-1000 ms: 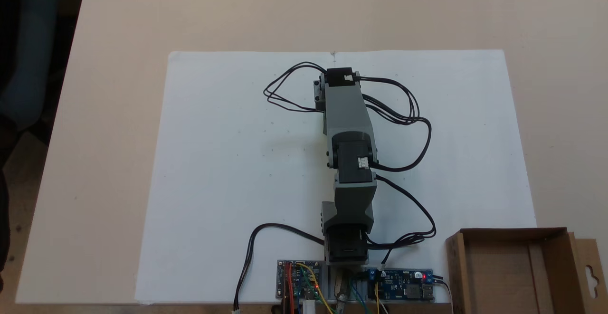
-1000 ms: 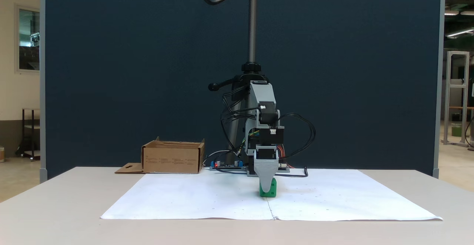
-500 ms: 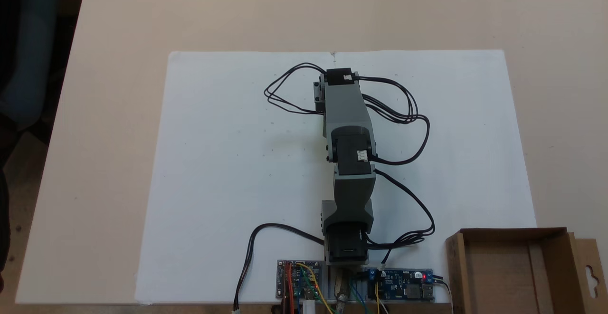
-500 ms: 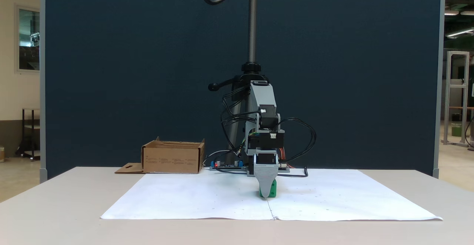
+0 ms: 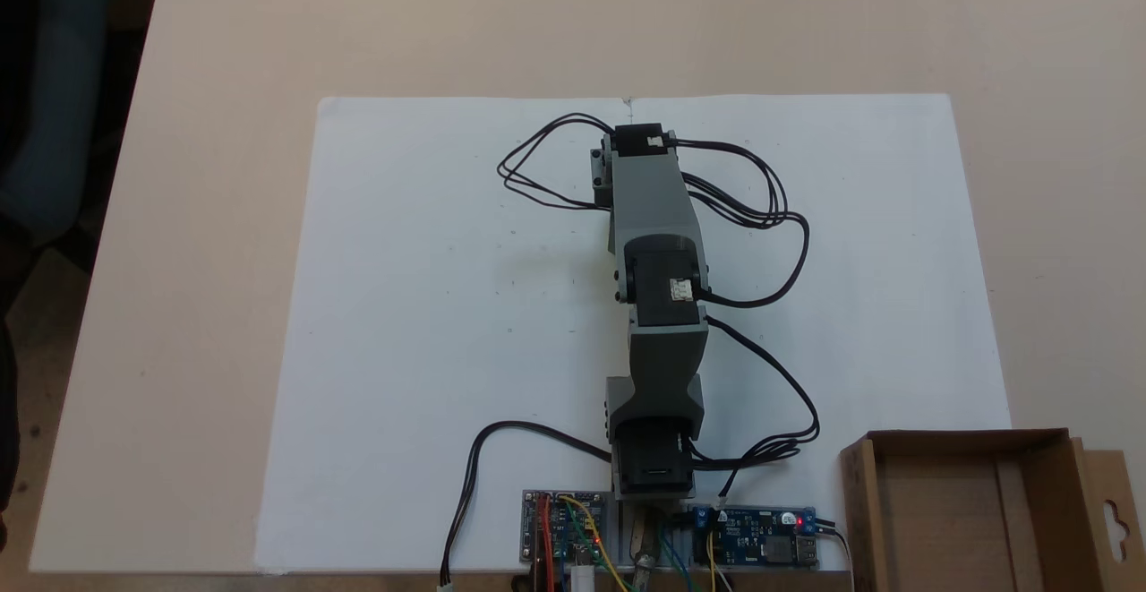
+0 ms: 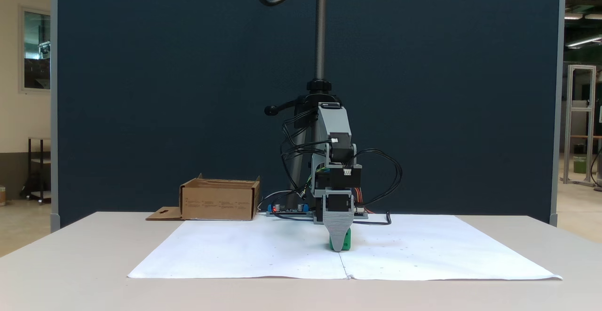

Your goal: Grasp a green dice and put it in the bin.

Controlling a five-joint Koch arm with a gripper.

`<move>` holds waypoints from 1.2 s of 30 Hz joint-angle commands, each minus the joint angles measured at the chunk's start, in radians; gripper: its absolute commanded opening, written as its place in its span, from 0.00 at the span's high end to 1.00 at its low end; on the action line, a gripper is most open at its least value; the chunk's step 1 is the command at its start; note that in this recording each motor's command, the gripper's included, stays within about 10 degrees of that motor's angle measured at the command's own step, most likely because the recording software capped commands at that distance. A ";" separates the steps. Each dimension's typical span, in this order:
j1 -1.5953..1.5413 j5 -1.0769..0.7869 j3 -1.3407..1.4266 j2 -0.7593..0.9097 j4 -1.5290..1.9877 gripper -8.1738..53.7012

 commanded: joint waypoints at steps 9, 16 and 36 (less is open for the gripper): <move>0.158 0.061 -0.091 0.135 -0.043 0.68; 0.376 0.057 -0.192 0.357 -0.067 0.68; 1.316 -0.170 -0.318 0.532 -0.092 0.68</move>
